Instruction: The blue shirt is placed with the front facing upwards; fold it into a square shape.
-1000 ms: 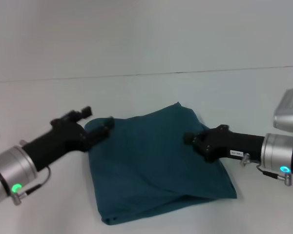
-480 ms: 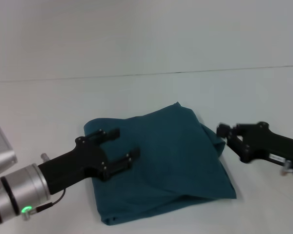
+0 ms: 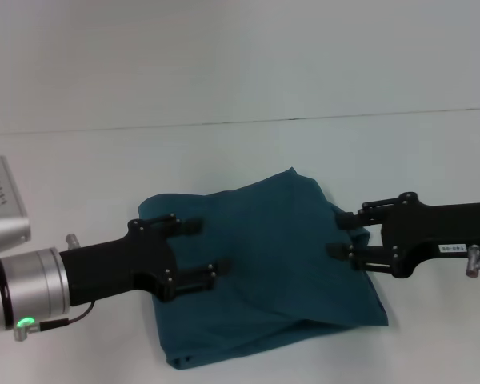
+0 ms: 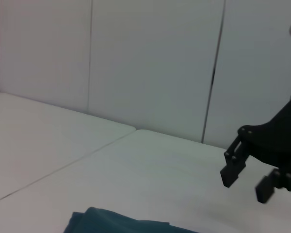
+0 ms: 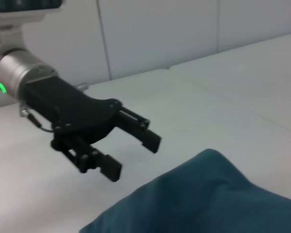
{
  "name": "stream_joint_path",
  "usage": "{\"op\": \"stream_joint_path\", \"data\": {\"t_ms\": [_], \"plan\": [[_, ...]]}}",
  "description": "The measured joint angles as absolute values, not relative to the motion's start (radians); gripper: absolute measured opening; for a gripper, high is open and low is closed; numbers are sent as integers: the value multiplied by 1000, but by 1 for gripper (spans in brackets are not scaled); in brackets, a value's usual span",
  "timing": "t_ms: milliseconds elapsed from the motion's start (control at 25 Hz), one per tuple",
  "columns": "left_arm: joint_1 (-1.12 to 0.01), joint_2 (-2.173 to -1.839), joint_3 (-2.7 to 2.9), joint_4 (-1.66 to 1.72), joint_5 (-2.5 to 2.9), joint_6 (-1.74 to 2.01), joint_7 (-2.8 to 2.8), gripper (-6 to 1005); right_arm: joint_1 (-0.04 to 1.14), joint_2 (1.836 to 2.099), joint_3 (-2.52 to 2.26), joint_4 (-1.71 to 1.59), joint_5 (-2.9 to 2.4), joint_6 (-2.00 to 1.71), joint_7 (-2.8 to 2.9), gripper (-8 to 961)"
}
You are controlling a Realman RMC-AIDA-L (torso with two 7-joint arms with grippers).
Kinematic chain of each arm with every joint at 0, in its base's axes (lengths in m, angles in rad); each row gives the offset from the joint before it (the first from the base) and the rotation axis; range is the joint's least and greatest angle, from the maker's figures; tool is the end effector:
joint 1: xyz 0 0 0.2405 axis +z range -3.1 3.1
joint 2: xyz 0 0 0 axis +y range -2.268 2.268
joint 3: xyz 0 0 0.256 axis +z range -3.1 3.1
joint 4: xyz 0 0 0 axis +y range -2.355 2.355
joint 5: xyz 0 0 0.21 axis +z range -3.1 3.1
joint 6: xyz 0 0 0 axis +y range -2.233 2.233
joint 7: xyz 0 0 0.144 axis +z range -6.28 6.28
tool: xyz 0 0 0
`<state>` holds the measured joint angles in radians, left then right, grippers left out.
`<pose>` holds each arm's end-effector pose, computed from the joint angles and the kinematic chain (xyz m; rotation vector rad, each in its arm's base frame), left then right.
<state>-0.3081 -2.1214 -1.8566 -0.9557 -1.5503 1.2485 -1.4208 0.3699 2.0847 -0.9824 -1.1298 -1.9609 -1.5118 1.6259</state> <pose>-0.2214 0.3194 -0.0337 -2.6719 -0.4499 -0.7015 0.2383 0.3270 0.0324 -2.7416 0.4757 0.4264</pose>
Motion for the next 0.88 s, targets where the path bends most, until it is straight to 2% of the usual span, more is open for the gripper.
{"op": "stream_joint_path", "data": {"t_ms": [280, 360, 600, 800, 880], "plan": [[-313, -2116, -1892, -955, -1503, 1285, -1461, 760, 380, 2085, -1006, -1132, -1988, -1522, 1630, 530], [-319, -2115, -1900, -956, -1489, 1297, -1473, 760, 380, 2084, -1007, -1133, -2001, -1529, 1628, 771], [-336, -2115, -1907, -951, -1464, 1307, -1497, 761, 372, 2088, -1000, -1100, -2021, -1511, 1568, 862], [-340, -2119, -1908, -944, -1448, 1304, -1504, 822, 359, 2091, -997, -1063, -2014, -1490, 1530, 938], [-345, -2118, -1908, -939, -1444, 1300, -1510, 822, 357, 2093, -996, -1052, -2007, -1480, 1518, 938]]}}
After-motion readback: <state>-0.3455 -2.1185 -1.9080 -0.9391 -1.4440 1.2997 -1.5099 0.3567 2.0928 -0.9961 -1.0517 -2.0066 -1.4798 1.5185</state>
